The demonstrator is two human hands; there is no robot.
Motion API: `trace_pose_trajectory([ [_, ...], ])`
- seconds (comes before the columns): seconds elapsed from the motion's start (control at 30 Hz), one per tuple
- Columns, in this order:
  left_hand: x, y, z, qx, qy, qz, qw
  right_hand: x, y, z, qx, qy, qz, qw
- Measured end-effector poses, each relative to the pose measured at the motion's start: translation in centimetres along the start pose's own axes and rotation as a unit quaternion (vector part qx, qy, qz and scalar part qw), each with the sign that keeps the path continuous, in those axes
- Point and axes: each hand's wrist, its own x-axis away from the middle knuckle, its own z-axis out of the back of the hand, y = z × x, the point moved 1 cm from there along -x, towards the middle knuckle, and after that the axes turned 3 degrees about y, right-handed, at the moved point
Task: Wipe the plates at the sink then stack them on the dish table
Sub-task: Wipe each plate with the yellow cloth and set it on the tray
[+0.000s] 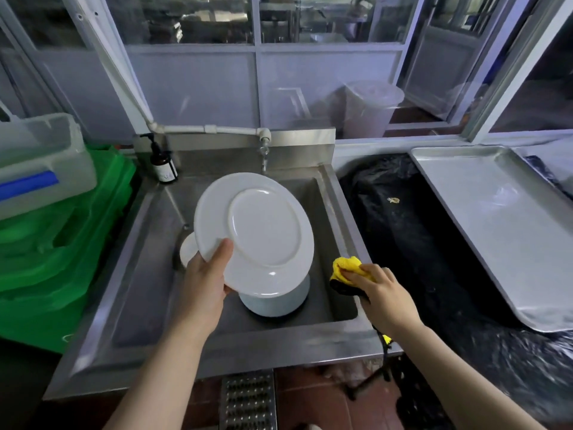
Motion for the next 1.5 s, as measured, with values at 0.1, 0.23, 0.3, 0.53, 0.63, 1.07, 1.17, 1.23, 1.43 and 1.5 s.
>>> trace_pose_trajectory([
  [0.1, 0.2, -1.4, -0.7, -0.029, 0.017, 0.022, 0.999, 1.7, 2.0, -2.4, 0.036, -0.045, -0.022, 0.998],
  [0.23, 0.4, -3.3, -2.1, -0.050, 0.026, 0.040, 0.998, 2.7, 3.6, -4.7, 0.057, -0.103, -0.030, 0.993],
  [0.3, 0.6, -3.8, -2.8, -0.060, 0.019, 0.041, 0.997, 3.0, 4.0, -5.4, 0.063, -0.142, -0.003, 0.988],
  [0.53, 1.1, -4.5, -5.8, -0.210, -0.029, -0.018, 0.977, 1.2, 2.6, -2.9, -0.215, -0.010, -0.071, 0.974],
  [0.63, 1.4, -4.5, -7.0, -0.236, -0.058, 0.003, 0.970, -1.1, 0.7, 0.0, -0.430, -0.016, -0.168, 0.887],
  [1.07, -2.6, -3.5, -10.2, -0.686, -0.272, -0.269, 0.619, -4.7, -3.8, 5.3, -0.709, -0.197, -0.303, 0.605],
  [1.17, -4.2, -4.2, -10.7, -0.675, -0.307, -0.316, 0.592, -4.7, -4.0, 4.6, -0.749, -0.138, -0.332, 0.557],
  [1.23, -5.2, -5.1, -10.7, -0.674, -0.330, -0.313, 0.582, -4.4, -3.9, 4.4, -0.780, -0.102, -0.320, 0.527],
  [1.43, -8.8, -6.4, -9.9, -0.687, -0.311, -0.244, 0.610, -3.1, -0.8, 4.4, -0.814, -0.003, -0.283, 0.508],
  [1.5, -9.5, -6.2, -10.3, -0.690, -0.296, -0.211, 0.626, -2.6, 0.5, 4.5, -0.820, 0.004, -0.273, 0.503],
])
